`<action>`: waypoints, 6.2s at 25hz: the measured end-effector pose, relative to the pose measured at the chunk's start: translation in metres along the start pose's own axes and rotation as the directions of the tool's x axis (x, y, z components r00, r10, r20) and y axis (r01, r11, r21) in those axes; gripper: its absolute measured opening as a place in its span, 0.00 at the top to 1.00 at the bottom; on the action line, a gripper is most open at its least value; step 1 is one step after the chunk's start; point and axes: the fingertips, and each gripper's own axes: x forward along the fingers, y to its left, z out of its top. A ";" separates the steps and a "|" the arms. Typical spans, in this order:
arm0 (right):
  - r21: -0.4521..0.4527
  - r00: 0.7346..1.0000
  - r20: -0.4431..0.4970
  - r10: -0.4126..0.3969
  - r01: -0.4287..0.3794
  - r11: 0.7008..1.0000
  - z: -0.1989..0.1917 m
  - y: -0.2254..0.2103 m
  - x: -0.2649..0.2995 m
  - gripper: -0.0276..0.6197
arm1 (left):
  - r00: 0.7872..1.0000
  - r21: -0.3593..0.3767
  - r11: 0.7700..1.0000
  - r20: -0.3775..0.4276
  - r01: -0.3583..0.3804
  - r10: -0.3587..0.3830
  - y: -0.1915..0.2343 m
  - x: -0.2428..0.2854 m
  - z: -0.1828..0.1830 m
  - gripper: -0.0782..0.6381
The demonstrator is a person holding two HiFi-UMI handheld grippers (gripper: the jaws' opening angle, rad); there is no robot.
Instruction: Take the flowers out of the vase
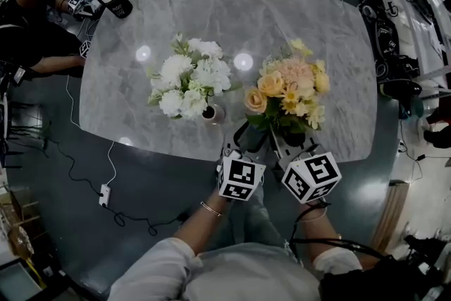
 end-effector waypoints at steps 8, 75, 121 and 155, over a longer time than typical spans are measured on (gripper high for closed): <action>0.003 1.000 0.025 -0.008 0.008 1.000 0.012 -0.001 -0.007 0.89 | 1.000 0.012 1.000 -0.015 -0.005 0.006 -0.001 0.002 -0.002 0.55; 0.131 0.962 0.253 -0.104 0.073 0.989 0.097 -0.012 -0.086 0.90 | 0.985 0.039 0.998 0.164 -0.051 0.044 -0.006 -0.076 0.133 0.88; 0.328 0.958 -0.204 -0.199 0.259 0.909 -0.043 -0.148 0.020 0.90 | 0.987 -0.096 0.982 0.014 -0.161 0.163 0.033 -0.020 0.098 0.88; 0.284 0.907 -0.351 -0.231 0.338 0.897 -0.076 -0.159 0.036 0.90 | 0.989 -0.143 0.978 -0.036 -0.150 0.146 0.043 -0.017 0.067 0.88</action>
